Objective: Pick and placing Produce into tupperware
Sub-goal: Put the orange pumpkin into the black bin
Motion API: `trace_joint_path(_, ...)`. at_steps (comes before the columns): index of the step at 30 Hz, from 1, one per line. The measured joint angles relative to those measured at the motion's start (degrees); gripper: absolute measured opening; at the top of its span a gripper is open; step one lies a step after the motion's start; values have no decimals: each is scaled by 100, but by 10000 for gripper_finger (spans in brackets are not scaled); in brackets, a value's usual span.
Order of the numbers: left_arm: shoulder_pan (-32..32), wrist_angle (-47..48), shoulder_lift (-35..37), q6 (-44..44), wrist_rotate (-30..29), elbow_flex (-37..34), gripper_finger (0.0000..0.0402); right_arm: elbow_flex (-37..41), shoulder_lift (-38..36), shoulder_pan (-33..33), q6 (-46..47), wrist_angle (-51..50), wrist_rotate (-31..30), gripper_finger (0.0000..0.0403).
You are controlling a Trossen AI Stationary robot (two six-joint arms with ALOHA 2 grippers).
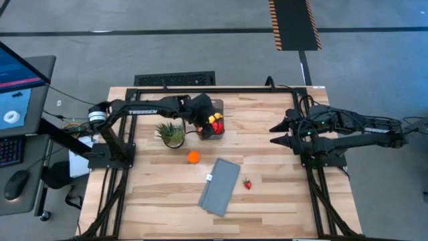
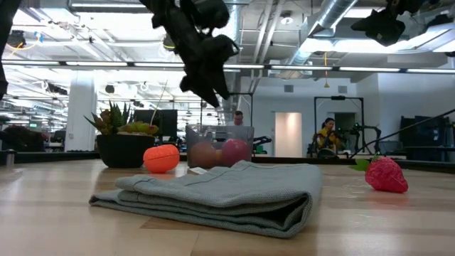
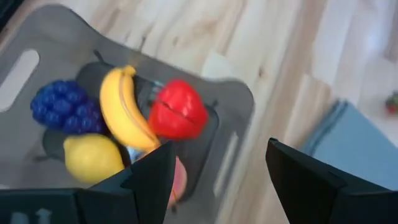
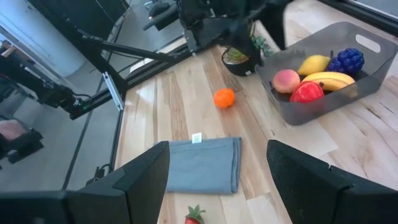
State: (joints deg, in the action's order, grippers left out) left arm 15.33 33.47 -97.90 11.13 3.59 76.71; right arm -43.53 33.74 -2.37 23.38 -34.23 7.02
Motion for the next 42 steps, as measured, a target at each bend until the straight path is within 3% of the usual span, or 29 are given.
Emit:
trace_joint_path(10,-906,1107,244,-94,-557,0,237,0,75,0,-86,6,0,291)
trace_joint_path(27,-2073,1913,260,318,-1654,-2,237,1,207,11,-28,41,45,291)
trace_joint_path(42,-2512,2350,126,226,-1780,-49,237,2,318,13,-33,41,66,291)
